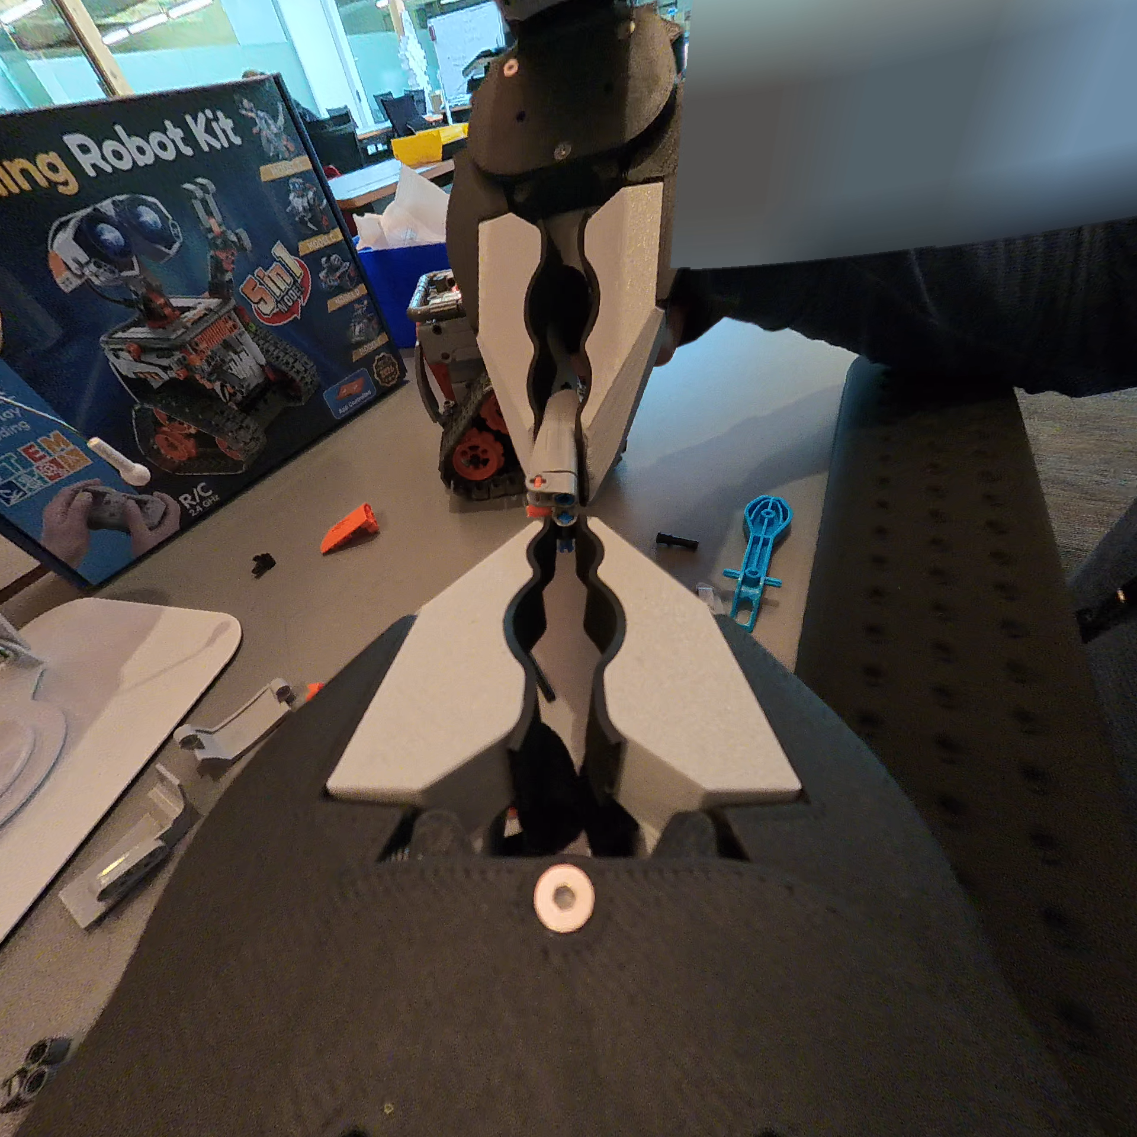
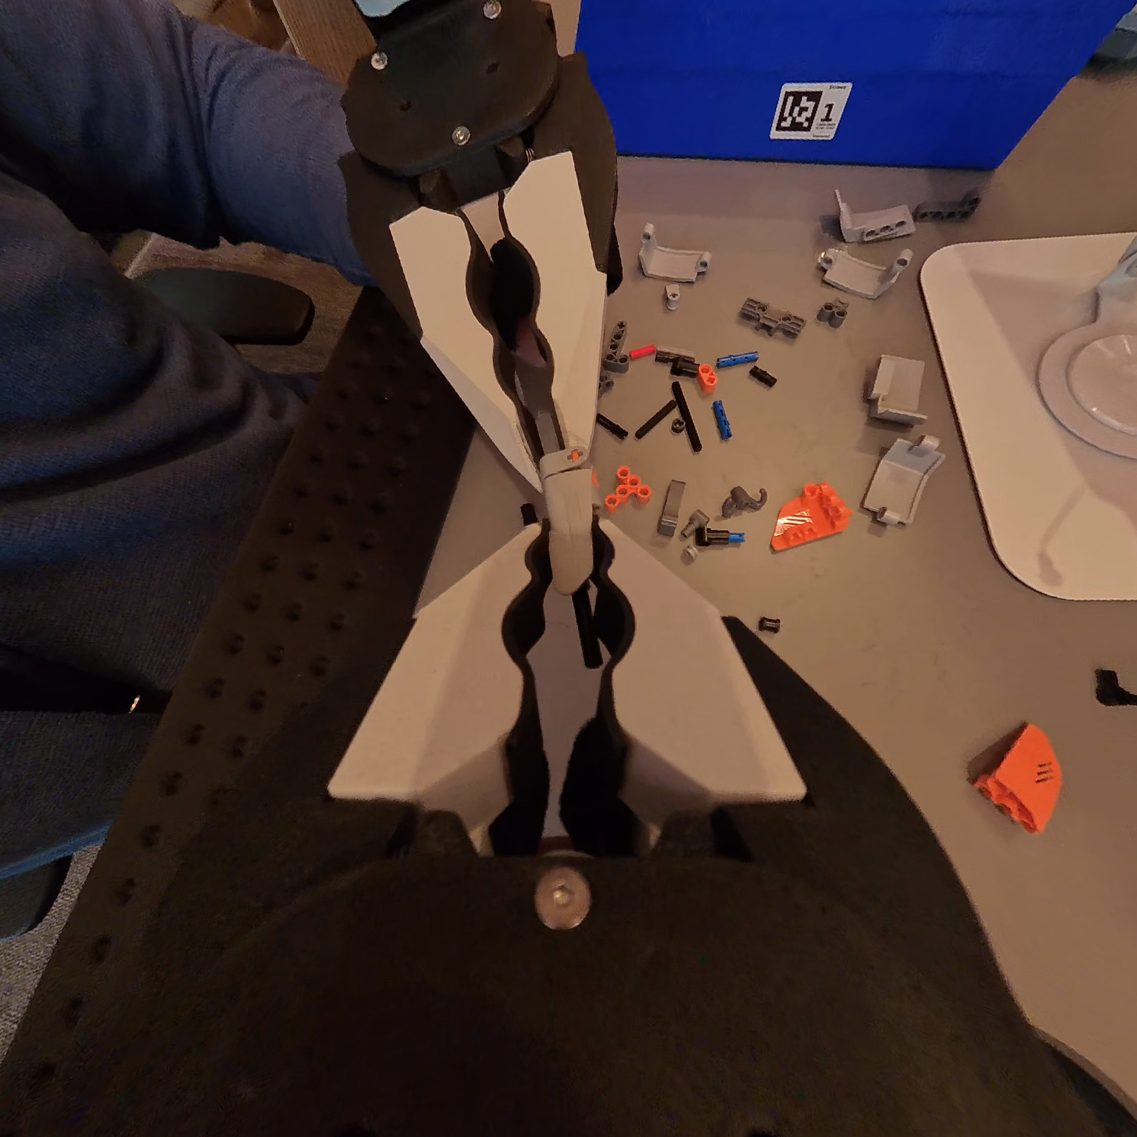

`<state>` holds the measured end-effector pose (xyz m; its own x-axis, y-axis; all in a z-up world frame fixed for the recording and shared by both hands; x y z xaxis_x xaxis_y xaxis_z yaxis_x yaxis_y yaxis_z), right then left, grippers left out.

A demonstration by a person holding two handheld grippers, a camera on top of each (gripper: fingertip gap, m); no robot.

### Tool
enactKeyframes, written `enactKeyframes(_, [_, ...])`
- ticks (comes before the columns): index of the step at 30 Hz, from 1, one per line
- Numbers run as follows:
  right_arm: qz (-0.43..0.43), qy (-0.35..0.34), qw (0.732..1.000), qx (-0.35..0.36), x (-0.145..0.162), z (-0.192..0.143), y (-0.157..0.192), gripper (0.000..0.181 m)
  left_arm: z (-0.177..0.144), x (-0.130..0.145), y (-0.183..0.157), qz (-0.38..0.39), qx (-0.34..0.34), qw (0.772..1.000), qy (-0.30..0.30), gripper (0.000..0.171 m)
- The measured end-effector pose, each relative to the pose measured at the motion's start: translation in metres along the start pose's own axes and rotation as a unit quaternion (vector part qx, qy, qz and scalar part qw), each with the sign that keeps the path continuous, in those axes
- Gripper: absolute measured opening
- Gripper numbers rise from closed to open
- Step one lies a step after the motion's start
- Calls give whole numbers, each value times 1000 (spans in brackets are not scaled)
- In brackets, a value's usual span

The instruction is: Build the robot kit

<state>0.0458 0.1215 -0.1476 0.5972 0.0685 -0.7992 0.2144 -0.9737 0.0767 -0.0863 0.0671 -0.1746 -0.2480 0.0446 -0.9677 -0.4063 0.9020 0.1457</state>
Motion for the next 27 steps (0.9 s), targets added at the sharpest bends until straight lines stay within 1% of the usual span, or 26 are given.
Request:
enactKeyframes(4, [8, -19, 1000, 7, -1, -3, -2, 8, -1, -2, 3, -9, -10, 1000, -8, 3])
enactKeyframes(6, [11, -25, 1000, 12, 0, -3, -4, 8, -1, -1, 6, -1, -19, 1000, -2, 5])
enactKeyframes(8, [13, -33, 999, 11, 0, -4, -3, 9, -5, -5, 7, 10, -37, 999, -14, 22])
enactKeyframes(9, [9, -34, 999, 14, 0, -5, -3, 9, -7, -6, 6, 21, -39, 999, -21, 23])
enactKeyframes(10, [6, -38, 999, 13, -1, -4, -2, 9, -7, -7, 5, 25, -41, 999, -25, 22])
enactKeyframes(12, [-1, -32, 999, 13, -2, -2, 0, 9, -5, -5, 3, 33, -38, 999, -15, 18])
enactKeyframes(14, [-10, -27, 1000, 10, -2, 1, 4, 9, -4, -8, 1, 36, -33, 998, -25, 14])
enactKeyframes(18, [-33, -19, 999, 19, -2, 4, 7, 8, -3, -7, -1, 40, -22, 999, -18, 13])
enactKeyframes(24, [-85, 19, 995, 50, -1, 8, 13, 8, -3, -3, -1, 27, -1, 1000, 1, 12])
enactKeyframes(27, [-89, 26, 994, 56, -1, 9, 13, 7, -2, -2, -2, 23, 1, 1000, 3, 12])
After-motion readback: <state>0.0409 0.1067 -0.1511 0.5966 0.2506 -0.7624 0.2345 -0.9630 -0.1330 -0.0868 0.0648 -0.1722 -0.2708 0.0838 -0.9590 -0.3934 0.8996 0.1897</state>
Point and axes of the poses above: each gripper's, where its closed fingertips meet, z out along the fingers, x out of its underside, y = z × x across the jaws, the point moved 8 cm from there along -z, back along the fingers, and after that the axes turned 1 degree about -y, right-handed, at the moved point
